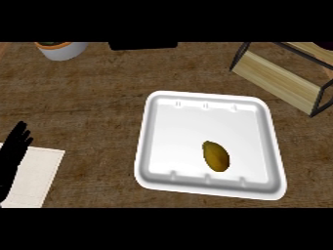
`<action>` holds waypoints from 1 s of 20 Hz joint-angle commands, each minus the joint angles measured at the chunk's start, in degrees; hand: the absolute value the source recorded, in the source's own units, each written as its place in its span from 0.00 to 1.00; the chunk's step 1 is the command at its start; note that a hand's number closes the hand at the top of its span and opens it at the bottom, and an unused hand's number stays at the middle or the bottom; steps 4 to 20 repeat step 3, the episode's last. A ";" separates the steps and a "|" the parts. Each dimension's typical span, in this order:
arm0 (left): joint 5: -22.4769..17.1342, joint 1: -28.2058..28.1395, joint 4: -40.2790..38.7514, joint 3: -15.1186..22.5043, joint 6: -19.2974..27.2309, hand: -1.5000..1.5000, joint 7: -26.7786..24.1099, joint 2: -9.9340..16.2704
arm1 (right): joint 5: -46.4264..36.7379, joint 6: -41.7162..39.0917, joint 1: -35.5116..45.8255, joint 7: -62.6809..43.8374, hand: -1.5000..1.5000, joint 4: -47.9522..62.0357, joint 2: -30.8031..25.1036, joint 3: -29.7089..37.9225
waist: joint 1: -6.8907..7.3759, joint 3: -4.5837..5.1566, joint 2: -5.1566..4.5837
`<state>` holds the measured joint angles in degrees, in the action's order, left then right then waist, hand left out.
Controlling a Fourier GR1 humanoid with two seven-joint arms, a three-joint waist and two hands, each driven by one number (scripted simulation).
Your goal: Pick the eggplant from the tray and place it in the tiered shelf
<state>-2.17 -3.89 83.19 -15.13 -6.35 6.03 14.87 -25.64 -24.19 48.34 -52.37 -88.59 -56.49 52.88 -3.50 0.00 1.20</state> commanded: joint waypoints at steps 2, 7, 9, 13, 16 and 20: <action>0.69 -0.54 -0.92 -0.43 1.29 0.50 -1.32 -0.81 | 9.75 -15.18 -5.01 -3.64 0.00 -3.02 -8.54 14.16 | -1.22 -0.05 0.12; -0.45 0.01 -2.46 -1.48 -0.21 0.50 -1.45 0.51 | 11.00 -17.77 -6.39 -2.88 0.00 -2.26 -9.90 16.76 | -2.09 -0.06 0.24; -0.45 0.01 -2.46 -1.48 -0.21 0.50 -1.45 0.51 | 11.00 -17.77 -6.39 -2.88 0.00 -2.26 -9.90 16.76 | -2.09 -0.06 0.24; -0.45 0.01 -2.46 -1.48 -0.21 0.50 -1.45 0.51 | 11.00 -17.77 -6.39 -2.88 0.00 -2.26 -9.90 16.76 | -2.09 -0.06 0.24; -0.45 0.01 -2.46 -1.48 -0.21 0.50 -1.45 0.51 | 11.00 -17.77 -6.39 -2.88 0.00 -2.26 -9.90 16.76 | -2.09 -0.06 0.24; -0.45 0.01 -2.46 -1.48 -0.21 0.50 -1.45 0.51 | 11.00 -17.77 -6.39 -2.88 0.00 -2.26 -9.90 16.76 | -2.09 -0.06 0.24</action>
